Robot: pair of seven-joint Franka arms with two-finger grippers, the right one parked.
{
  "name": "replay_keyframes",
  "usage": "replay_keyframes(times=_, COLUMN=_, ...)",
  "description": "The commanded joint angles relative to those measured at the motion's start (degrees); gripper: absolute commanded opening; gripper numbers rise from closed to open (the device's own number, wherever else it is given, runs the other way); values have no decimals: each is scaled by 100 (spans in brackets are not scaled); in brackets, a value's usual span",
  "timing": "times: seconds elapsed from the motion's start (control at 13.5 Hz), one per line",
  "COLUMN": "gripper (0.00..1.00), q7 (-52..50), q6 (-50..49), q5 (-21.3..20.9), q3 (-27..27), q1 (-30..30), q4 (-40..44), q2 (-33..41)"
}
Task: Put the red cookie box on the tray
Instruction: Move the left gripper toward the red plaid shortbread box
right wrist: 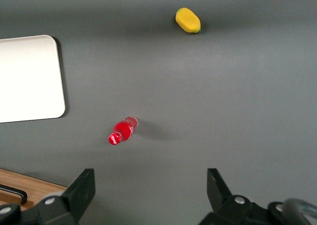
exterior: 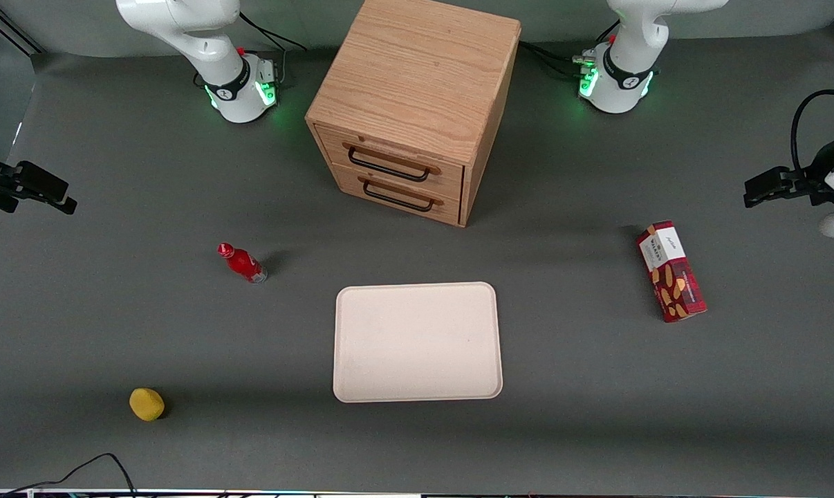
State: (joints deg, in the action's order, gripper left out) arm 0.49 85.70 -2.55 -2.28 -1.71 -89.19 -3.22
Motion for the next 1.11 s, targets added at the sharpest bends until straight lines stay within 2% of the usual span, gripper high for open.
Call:
replay_keyframes(times=0.0, gripper=100, q7=-66, q6=-194, q5=-88, q3=-123, q1=-163, q4=218, q2=-91)
replay_keyframes(times=0.45, gripper=100, q7=39, q6=-317, q5=-79, q3=-132, q1=-155, q4=192, q2=-99)
replay_keyframes(times=0.67, gripper=100, q7=22, q6=-151, q5=-88, q3=-167, q1=-67, q4=121, q2=-379)
replay_keyframes(times=0.89, gripper=100, q7=-66, q6=261, q5=-71, q3=-176, q1=21, q4=-97, q2=-688)
replay_keyframes(times=1.04, gripper=100, q7=-215, q6=997, q5=-9, q3=-185, q1=65, q4=-667, q2=-724)
